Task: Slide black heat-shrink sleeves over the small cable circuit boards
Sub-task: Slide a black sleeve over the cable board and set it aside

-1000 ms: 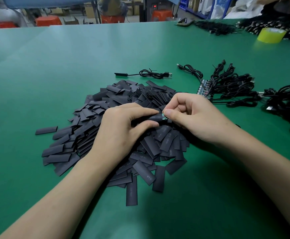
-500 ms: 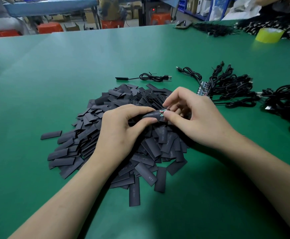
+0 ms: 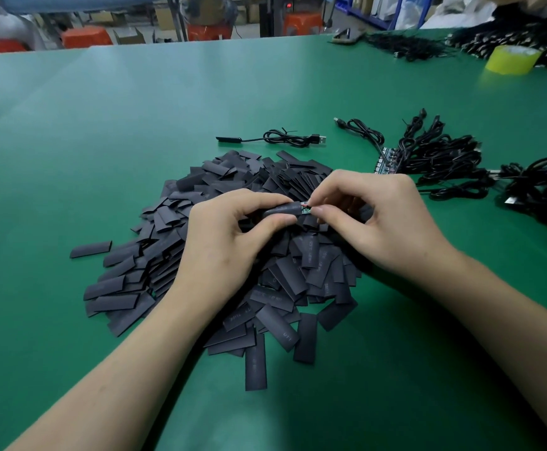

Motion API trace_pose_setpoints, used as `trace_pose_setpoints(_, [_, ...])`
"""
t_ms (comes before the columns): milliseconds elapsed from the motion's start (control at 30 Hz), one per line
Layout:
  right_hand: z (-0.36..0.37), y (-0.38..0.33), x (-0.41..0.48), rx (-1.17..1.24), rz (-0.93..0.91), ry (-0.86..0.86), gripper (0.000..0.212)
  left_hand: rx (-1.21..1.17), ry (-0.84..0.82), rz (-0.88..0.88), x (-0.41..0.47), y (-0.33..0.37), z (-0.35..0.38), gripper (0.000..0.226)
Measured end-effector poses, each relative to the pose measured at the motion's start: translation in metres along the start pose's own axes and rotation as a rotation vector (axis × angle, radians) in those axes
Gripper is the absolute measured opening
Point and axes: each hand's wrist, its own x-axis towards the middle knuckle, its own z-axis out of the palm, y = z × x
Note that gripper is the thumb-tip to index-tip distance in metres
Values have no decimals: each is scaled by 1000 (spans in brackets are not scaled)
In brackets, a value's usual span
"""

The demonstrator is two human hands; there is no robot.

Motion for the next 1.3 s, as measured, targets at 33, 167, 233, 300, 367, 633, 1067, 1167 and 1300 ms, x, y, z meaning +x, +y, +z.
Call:
trace_pose_setpoints(33, [0,0,0,-3,-2,0,5,0,-5,0,0,0,0,16])
trace_pose_setpoints(167, [1,0,0,-8,-4,-2,4,25,-34,17,-1,4,-1,18])
trace_pose_setpoints(233, [3,0,-1,-3,-8,1,4,35,-34,31,-1,5,-1,18])
trace_pose_setpoints(300, [4,0,-1,-4,-12,6,4,35,-35,45,-1,5,-1,18])
trace_pose_setpoints(367, [4,-1,-1,-8,-13,10,4,37,-35,56,-2,5,-1,18])
trace_pose_setpoints(633, [2,-5,0,4,-43,14,2,-34,-36,40,-1,0,-3,15])
trace_pose_setpoints(1067, [2,-5,-1,-96,-121,78,5,-87,-44,-5,-3,3,-2,10])
trace_pose_setpoints(1167, [1,-4,-1,-132,-156,96,6,-34,-46,18,-2,3,-2,14])
trace_pose_setpoints(1300, [-1,-4,0,-141,-186,83,7,-11,-53,39,-1,2,-3,17])
